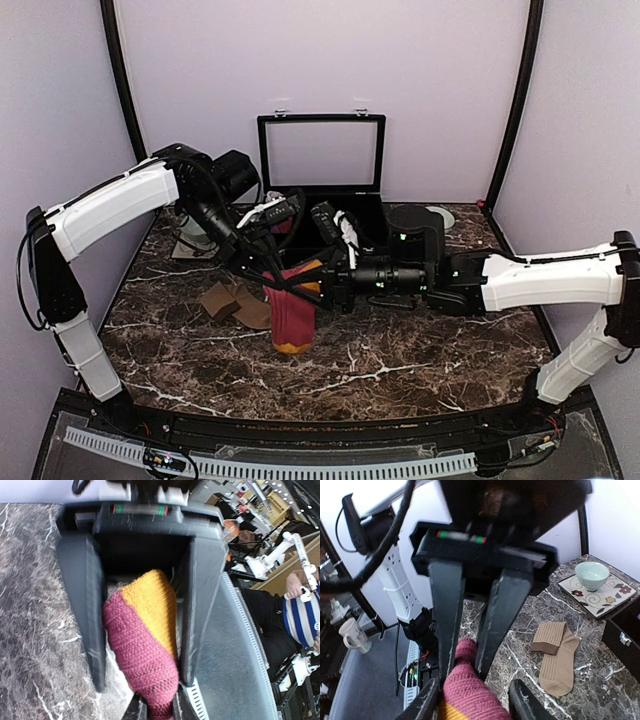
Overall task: Roll the socks
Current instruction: Roll the sock.
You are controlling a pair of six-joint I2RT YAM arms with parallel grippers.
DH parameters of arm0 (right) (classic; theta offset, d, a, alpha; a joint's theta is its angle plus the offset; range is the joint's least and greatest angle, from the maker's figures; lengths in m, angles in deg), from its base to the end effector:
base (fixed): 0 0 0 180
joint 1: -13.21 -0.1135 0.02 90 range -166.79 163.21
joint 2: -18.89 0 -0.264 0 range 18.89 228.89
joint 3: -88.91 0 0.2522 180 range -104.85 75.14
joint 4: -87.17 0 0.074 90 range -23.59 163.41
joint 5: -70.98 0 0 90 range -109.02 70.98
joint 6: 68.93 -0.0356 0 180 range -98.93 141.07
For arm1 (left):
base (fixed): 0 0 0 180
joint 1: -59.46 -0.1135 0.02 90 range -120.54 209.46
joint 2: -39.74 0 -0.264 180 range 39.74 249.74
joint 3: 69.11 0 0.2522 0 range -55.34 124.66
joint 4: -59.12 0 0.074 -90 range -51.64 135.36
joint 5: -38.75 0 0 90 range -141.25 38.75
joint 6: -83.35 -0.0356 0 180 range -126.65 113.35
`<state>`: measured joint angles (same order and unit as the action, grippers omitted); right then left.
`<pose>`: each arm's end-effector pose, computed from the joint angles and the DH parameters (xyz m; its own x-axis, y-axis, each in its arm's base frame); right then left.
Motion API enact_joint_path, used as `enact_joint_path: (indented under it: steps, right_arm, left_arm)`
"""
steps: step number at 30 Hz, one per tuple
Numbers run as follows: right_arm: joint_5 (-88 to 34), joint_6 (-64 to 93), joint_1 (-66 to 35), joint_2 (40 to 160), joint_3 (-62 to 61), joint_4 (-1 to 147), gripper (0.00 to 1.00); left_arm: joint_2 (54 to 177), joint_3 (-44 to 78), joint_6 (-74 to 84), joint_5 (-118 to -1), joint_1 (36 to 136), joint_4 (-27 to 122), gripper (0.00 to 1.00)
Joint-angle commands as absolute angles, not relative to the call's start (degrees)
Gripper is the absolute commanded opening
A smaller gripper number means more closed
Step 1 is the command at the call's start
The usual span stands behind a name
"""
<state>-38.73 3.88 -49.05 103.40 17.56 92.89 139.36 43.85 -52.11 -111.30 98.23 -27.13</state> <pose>0.1509 0.3126 0.3049 -0.3498 -0.0675 -0.9344 -0.9269 0.1697 0.3348 0.2430 -0.2348 0.3443 -0.1584 0.5836 -0.7964 0.8897 -0.2654 -0.3714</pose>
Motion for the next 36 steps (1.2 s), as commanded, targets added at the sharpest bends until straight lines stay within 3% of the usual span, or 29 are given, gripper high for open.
enact_joint_path:
  steps: [1, 4, 7, 11, 15, 19, 24, 27, 30, 31, 36]
  right_arm:
    - [-35.9, 6.6, -51.5, 102.5, 14.4, 89.9, 0.36]
    - [-35.3, 6.4, -52.2, 101.7, 14.7, 89.4, 0.24]
    - [-33.8, 5.8, -52.6, 100.4, 15.5, 90.1, 0.22]
    - [-34.4, 4.6, -52.7, 99.8, 15.2, 90.6, 0.34]
    - [-36.2, 3.3, -52.7, 100.9, 13.7, 89.2, 0.39]
    - [-36.4, 2.4, -52.8, 100.9, 14.6, 88.9, 0.32]
    - [-35.8, 1.7, -52.8, 99.4, 17.3, 88.9, 0.34]
    - [-35.6, 1.3, -52.7, 99.1, 17.4, 89.1, 0.26]
    - [-35.9, 1.1, -52.7, 100.1, 16.2, 87.8, 0.03]
    - [-35.9, 0.8, -52.7, 100.6, 15.7, 87.3, 0.0]
    - [-35.9, -2.2, -51.5, 104.6, 9.9, 83.2, 0.0]
  left_arm:
    - [140.4, 46.7, -55.6, -117.7, 97.8, -35.1, 0.0]
    - [140.5, 47.2, -57.4, -118.0, 97.8, -37.3, 0.0]
    - [139.7, 46.4, -57.9, -116.3, 97.8, -37.1, 0.0]
    - [138.6, 45.5, -57.4, -114.5, 97.8, -36.1, 0.0]
    - [138.3, 45.2, -57.1, -113.6, 97.7, -35.6, 0.0]
    - [138.3, 44.9, -57.5, -114.1, 97.7, -35.9, 0.0]
    - [138.1, 45.2, -57.7, -114.5, 97.7, -36.0, 0.0]
    - [138.2, 45.6, -57.2, -114.0, 97.7, -35.5, 0.0]
    - [138.1, 46.8, -55.6, -113.3, 97.7, -34.2, 0.0]
    - [137.9, 47.2, -54.8, -112.9, 97.6, -33.5, 0.0]
    - [134.3, 47.6, -49.0, -106.6, 97.3, -25.6, 0.01]
